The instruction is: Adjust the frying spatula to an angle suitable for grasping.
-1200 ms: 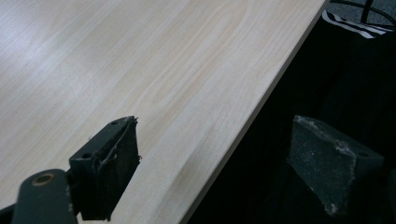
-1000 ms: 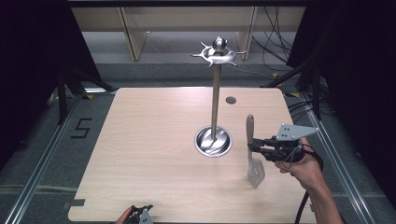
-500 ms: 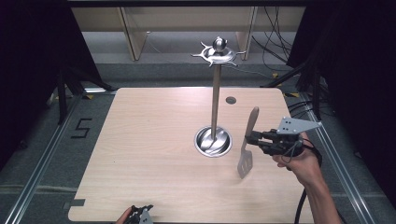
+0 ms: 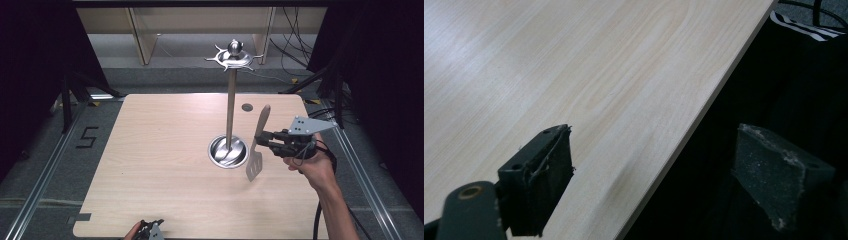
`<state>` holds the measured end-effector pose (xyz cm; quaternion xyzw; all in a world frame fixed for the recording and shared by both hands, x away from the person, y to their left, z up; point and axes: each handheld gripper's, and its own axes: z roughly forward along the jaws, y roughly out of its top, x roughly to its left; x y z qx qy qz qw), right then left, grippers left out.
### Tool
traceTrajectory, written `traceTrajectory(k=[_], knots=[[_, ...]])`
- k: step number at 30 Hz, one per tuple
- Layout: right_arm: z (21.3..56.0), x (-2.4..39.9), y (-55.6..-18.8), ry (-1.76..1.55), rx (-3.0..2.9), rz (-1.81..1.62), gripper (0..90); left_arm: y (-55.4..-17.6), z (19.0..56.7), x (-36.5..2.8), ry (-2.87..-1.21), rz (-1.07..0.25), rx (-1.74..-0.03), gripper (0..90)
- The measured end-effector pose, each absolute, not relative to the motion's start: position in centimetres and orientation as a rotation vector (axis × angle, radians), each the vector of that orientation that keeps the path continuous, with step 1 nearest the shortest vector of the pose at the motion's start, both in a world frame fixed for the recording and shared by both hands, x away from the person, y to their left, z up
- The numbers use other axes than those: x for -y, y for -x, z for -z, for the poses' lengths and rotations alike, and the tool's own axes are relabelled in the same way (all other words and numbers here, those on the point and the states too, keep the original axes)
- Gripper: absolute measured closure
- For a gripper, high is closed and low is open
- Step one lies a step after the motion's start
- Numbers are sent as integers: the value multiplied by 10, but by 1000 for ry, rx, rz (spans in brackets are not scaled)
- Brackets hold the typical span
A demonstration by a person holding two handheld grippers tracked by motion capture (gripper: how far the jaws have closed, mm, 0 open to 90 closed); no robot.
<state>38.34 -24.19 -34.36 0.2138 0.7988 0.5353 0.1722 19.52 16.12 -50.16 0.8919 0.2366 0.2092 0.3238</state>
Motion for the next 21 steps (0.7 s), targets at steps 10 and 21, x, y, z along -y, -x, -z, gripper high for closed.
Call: traceTrajectory(k=[10,21], knots=[[330,231,-397,-586,-2242,-1512,764,-195,502,-161,-2335,-570,-628,154],[305,224,-412,-612,-2235,-1505,764,-195,501,-162,-2335,-563,-628,154]])
